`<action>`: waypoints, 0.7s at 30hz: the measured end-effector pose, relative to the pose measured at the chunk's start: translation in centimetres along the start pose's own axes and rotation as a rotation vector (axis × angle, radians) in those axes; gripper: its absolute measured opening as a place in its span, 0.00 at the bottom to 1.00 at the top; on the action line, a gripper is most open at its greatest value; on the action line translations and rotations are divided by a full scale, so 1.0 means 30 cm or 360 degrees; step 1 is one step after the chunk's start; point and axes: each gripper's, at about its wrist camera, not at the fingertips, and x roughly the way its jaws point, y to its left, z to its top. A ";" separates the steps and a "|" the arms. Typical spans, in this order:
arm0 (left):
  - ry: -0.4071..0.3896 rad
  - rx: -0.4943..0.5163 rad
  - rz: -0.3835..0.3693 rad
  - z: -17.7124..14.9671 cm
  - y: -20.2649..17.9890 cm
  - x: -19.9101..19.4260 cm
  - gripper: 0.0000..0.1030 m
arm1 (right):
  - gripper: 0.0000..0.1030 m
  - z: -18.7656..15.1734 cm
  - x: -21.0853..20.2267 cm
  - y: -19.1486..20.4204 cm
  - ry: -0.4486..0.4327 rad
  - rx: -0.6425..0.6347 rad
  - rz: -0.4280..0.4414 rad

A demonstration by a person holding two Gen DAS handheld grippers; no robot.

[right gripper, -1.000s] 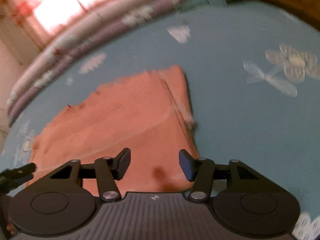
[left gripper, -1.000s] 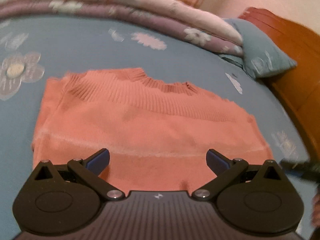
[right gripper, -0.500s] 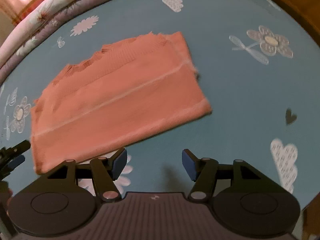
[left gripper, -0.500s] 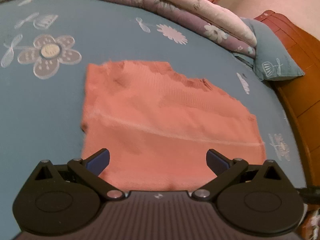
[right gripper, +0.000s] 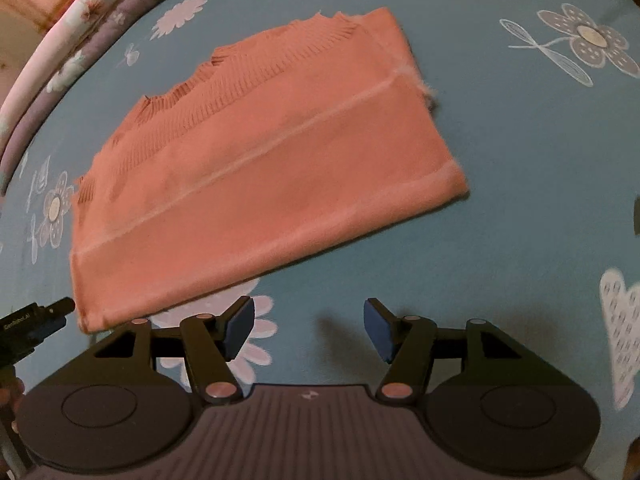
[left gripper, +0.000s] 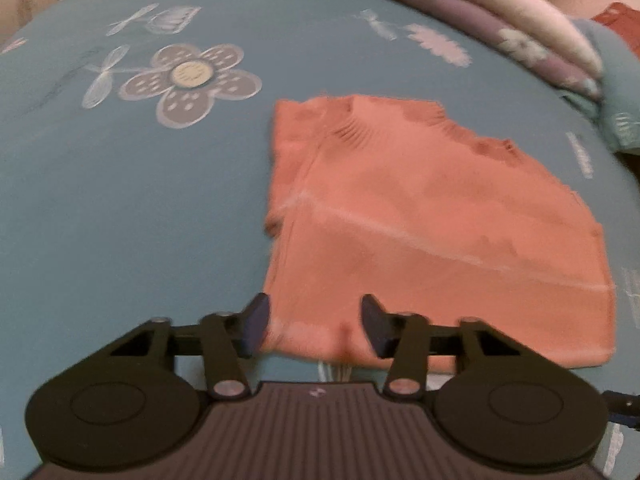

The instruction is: Fold clothes

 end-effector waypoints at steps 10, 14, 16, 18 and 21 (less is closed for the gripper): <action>-0.0130 -0.0021 0.0165 -0.072 -0.122 0.041 0.37 | 0.64 0.072 0.002 -0.250 0.0012 0.0042 -0.0031; -0.0227 -0.0061 0.0255 -0.063 -0.102 0.048 0.35 | 0.64 0.063 0.012 -0.255 0.0060 -0.0006 -0.0019; -0.0323 -0.0041 0.0264 -0.041 -0.091 0.028 0.34 | 0.64 0.070 0.021 -0.228 0.0056 -0.0058 -0.0017; -0.0391 0.0040 0.0247 0.009 -0.096 0.020 0.34 | 0.64 0.075 0.024 -0.200 0.0045 -0.0084 -0.0010; -0.0484 0.0167 0.0218 0.089 -0.103 0.011 0.34 | 0.64 0.073 0.032 -0.151 0.0052 -0.0135 0.0009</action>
